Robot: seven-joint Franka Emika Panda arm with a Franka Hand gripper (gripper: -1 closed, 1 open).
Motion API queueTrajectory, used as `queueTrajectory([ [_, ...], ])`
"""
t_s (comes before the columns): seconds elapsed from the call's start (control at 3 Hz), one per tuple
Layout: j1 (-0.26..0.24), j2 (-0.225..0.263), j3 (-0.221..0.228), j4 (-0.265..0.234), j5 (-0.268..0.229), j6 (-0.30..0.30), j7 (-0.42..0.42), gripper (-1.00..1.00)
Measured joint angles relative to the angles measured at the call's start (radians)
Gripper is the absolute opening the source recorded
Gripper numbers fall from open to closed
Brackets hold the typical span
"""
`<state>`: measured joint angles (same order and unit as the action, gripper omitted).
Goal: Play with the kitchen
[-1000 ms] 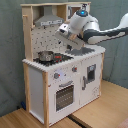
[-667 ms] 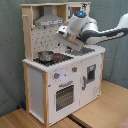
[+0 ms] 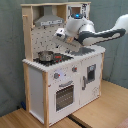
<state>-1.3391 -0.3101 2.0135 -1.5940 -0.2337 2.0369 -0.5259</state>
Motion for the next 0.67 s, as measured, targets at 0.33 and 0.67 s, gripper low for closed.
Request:
queueTrajectory([
  [0.33,-0.077,-0.034,0.054,0.044,0.044,-0.014,-0.050,1.00],
  [0.67,-0.155,-0.079,0.105,0.108,0.093,-0.037,-0.099,1.00],
])
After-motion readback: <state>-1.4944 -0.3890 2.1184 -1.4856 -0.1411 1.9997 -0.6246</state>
